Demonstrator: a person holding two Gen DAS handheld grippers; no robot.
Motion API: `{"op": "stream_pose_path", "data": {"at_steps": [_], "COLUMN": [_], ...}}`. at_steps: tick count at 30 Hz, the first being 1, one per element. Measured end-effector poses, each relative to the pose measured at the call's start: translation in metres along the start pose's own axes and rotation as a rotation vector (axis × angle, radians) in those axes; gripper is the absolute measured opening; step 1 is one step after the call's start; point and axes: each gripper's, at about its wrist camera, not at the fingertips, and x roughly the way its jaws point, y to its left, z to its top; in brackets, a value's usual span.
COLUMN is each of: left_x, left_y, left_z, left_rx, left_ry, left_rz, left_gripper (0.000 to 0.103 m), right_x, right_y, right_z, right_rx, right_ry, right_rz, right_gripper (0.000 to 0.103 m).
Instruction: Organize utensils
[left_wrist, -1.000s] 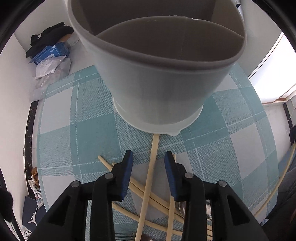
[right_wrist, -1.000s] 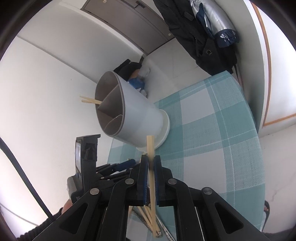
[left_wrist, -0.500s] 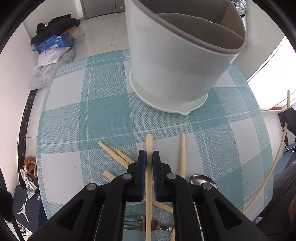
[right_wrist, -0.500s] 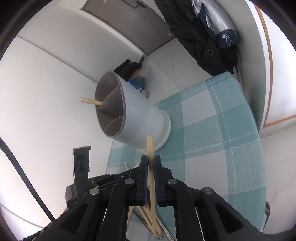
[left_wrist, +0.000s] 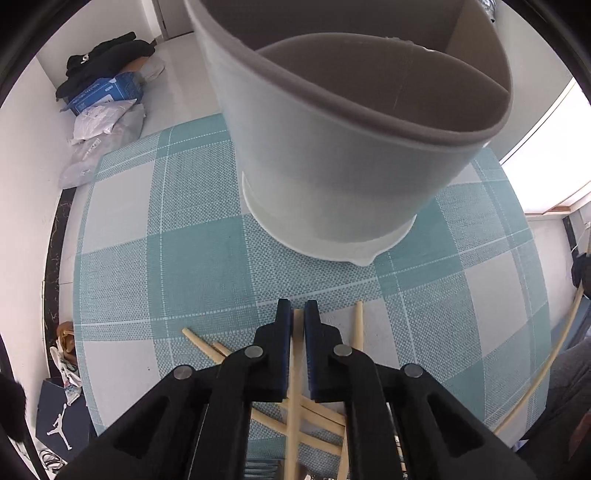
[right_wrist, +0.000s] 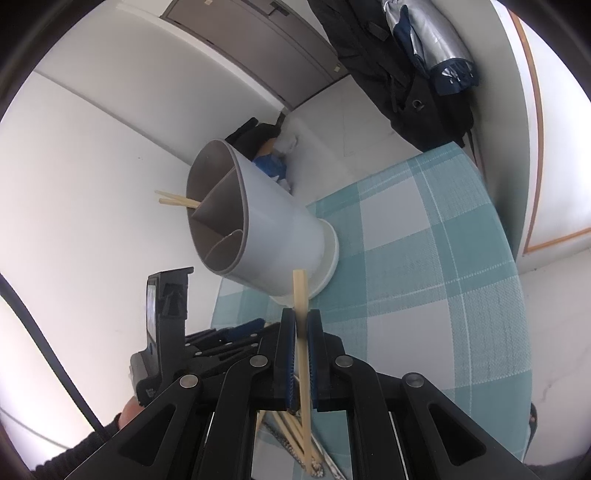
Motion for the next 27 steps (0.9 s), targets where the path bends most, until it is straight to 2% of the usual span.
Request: {"op": "stream_pose_path", "data": {"at_steps": [3, 5, 16, 21, 27], "left_x": [-0.003, -0.014, -0.119, -0.145, -0.167], "left_y": [-0.003, -0.003, 0.009, 0.026, 0.035], "left_z": [-0.003, -0.006, -0.043, -0.054, -0.061], "left_rx": [-0.002, -0.028, -0.191, -0.261, -0.322], "left_ry": [-0.012, -0.061, -0.462, -0.598, -0.718], "left_rz": [0.009, -0.008, -0.065, -0.09, -0.091], "left_gripper": [0.004, 0.004, 0.004, 0.004, 0.004], "right_x": [0.0, -0.001, -0.015, -0.02, -0.026], "right_y": [0.001, 0.002, 0.03, 0.046, 0.065], "right_z": [0.0, 0.0, -0.013, -0.021, -0.03], "right_rx": [-0.004, -0.009, -0.132, -0.188, -0.244], "right_ry": [-0.001, -0.008, -0.071, -0.114, -0.166], "right_rz": [0.0, 0.001, -0.015, -0.025, -0.06], "right_gripper": [0.006, 0.006, 0.006, 0.006, 0.006]}}
